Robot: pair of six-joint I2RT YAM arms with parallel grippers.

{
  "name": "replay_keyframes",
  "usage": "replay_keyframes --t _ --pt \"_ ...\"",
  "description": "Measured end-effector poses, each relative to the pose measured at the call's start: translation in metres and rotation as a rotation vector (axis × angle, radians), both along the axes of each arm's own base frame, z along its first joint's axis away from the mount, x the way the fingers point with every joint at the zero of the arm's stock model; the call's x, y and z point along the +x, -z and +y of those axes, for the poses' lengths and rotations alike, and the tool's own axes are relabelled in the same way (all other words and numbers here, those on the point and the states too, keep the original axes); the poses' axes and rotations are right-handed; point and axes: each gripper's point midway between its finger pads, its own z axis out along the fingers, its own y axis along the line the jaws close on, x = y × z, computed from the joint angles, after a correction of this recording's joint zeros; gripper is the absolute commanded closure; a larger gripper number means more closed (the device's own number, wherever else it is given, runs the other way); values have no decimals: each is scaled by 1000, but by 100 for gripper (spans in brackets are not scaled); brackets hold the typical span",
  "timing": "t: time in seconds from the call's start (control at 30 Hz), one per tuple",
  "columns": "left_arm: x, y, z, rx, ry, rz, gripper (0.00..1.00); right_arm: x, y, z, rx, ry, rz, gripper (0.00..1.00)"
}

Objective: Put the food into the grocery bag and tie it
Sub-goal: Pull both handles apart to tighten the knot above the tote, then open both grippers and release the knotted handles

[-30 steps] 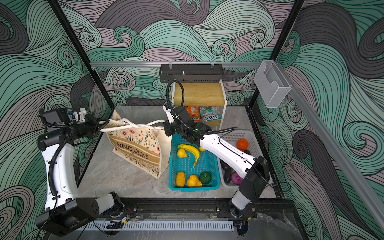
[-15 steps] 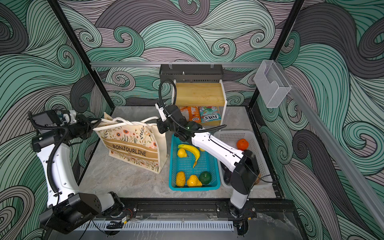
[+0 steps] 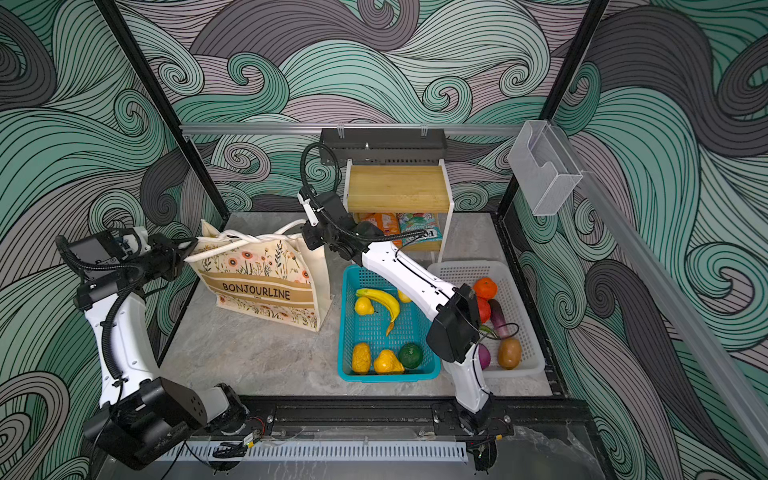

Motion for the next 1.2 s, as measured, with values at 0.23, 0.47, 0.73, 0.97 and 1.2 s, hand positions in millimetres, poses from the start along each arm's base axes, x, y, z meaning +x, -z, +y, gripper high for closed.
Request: replay_keyframes --t 0.23,0.47,0.73,0.97,1.2 --pt "0 -5 -2 7 9 -39 100 6 -12 3 -10 -4 -13 100" --pt "1 7 -6 -19 33 -35 99 9 -2 0 -15 0 14 100" --pt "8 10 -23 -35 98 -60 78 2 1 -10 -11 -25 35 71" --pt "13 5 -47 -12 158 -75 47 -20 -32 -36 -13 -31 -24 33" --pt "1 2 -37 74 68 -65 1 -49 -59 -58 14 -42 -65 8"
